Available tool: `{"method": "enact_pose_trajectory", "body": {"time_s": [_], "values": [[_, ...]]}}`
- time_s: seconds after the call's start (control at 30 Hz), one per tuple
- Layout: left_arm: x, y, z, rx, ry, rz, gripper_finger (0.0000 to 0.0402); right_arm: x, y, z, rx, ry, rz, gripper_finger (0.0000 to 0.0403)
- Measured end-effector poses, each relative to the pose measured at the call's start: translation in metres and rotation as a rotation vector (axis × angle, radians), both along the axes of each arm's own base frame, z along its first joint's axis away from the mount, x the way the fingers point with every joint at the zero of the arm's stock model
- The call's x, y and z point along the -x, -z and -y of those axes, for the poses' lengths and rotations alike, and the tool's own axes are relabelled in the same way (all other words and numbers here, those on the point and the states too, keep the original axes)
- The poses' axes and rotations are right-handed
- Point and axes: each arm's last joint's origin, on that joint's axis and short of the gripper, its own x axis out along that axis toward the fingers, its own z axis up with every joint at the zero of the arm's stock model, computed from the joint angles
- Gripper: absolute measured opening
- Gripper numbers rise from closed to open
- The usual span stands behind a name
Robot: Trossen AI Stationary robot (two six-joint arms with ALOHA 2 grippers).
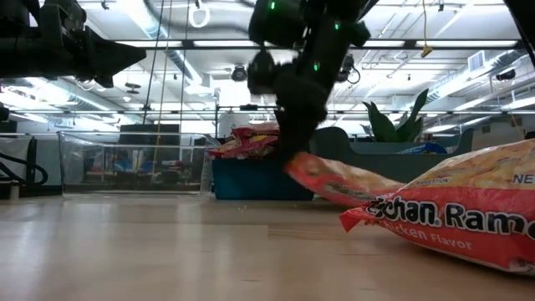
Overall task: Sort Maruchan noodles
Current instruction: Put the orange bag into the transparent bin
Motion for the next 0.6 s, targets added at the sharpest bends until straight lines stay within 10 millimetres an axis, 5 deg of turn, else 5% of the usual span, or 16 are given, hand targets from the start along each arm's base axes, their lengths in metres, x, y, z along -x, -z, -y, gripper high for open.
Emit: {"method": "enact_pose_trajectory", "body": {"time_s": [0.33, 0.6], "values": [[0.0, 0.0, 0.0, 0.0, 0.0, 0.0, 0.0018, -0.007, -0.069, -0.005, 0.073, -0.159, 0.405, 0.0003], [0.0, 0.0, 0.0, 0.0, 0.0, 0.0, 0.0018, -0.021, -0.099, 0.003, 0.129, -0.327, 0.731, 0.0002]]}}
